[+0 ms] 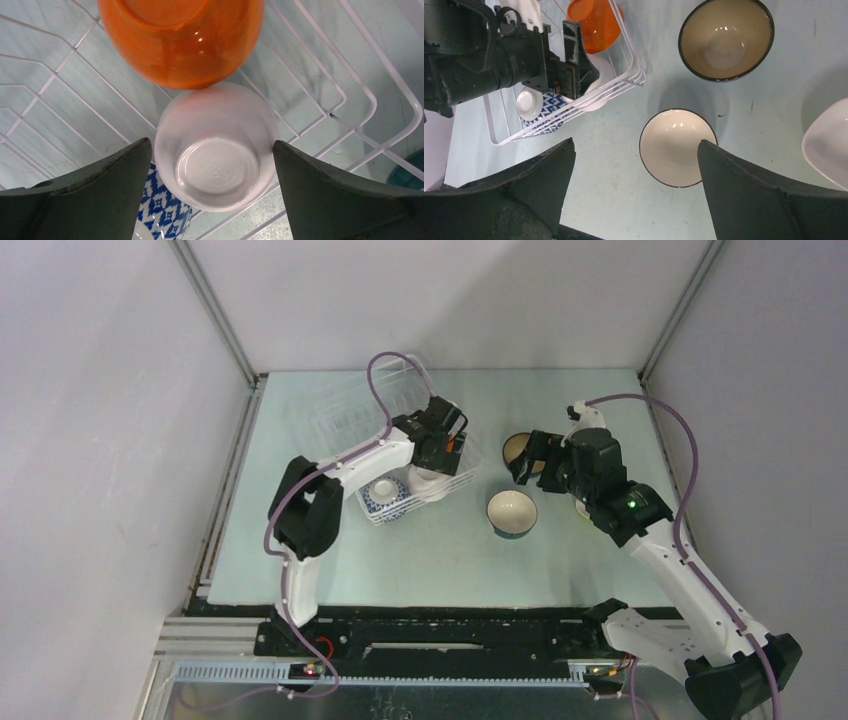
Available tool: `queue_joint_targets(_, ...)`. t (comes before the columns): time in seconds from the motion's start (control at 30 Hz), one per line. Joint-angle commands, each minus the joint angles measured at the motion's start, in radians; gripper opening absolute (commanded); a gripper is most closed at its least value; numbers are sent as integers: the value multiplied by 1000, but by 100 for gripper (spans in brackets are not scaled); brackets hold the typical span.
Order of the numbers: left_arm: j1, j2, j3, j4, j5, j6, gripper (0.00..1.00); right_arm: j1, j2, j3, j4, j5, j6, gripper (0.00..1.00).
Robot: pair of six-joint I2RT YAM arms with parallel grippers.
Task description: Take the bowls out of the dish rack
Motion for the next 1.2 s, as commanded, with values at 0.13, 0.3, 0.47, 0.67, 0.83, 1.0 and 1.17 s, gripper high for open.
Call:
queue_joint_targets(0.13,15,73,30,-41,141,-20,100,8,14,-2,46,-11,3,100)
queue_joint_targets(0.3,35,61,8,-40,178,-26,100,8,15,-3,46,-11,6,100)
queue_joint_targets(0.47,35,36,5,-53,179,-16,100,10,16,-3,48,-11,11,100)
queue_joint_targets(0.67,47,27,17,-79,227,-2,88,10,14,-2,43,-11,14,100)
queue_joint_targets(0.83,84,-3,3,-70,308,5,77,11,24,-2,48,-23,18,100)
queue_joint_targets(1.0,130,-44,-23,-39,375,9,70,14,51,-3,67,-53,27,100)
queue_joint_targets(1.17,160,-81,-50,-13,436,8,61,24,73,-2,78,-61,34,100)
